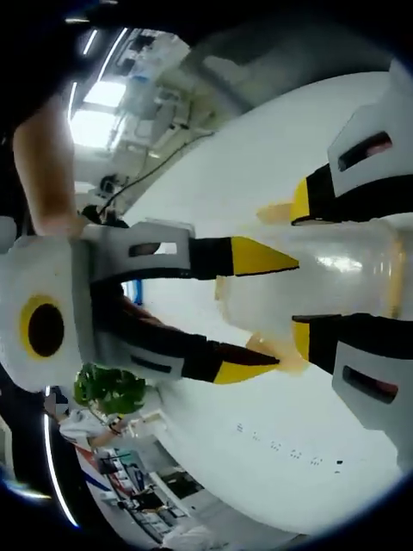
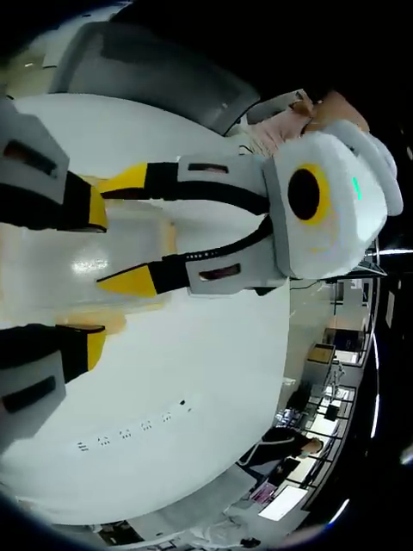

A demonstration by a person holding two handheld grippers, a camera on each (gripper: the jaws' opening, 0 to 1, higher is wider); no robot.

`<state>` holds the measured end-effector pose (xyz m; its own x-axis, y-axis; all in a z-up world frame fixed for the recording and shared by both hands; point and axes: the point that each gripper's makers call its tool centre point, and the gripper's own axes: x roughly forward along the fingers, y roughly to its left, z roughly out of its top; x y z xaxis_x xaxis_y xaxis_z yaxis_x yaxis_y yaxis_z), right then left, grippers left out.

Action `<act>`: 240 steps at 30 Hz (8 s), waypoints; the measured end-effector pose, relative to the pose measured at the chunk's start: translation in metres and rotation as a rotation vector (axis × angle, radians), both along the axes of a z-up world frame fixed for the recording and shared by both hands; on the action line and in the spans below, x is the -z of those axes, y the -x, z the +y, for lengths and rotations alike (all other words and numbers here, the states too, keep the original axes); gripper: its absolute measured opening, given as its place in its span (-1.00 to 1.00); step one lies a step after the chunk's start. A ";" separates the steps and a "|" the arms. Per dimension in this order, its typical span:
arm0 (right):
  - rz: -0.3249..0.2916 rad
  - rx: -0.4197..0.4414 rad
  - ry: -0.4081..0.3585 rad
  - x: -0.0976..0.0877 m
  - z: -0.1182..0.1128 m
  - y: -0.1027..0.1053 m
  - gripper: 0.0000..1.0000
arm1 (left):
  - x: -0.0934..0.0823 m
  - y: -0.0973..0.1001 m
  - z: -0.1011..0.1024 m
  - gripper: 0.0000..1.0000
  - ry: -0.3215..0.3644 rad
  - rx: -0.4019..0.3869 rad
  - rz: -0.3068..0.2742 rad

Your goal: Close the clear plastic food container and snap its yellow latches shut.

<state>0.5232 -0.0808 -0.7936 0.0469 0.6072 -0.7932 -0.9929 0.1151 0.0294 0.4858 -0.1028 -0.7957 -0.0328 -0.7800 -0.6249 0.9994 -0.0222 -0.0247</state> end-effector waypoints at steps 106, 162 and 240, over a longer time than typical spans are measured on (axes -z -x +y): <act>-0.064 0.168 0.298 -0.001 -0.038 0.006 0.17 | 0.002 -0.024 0.029 0.04 -0.266 -0.229 -0.105; 0.124 1.198 -0.253 0.020 -0.074 0.008 0.20 | 0.010 -0.036 0.071 0.02 0.047 -1.067 0.377; 0.207 1.143 -0.378 0.036 0.058 -0.033 0.12 | 0.024 -0.064 0.181 -0.26 0.091 -1.198 0.448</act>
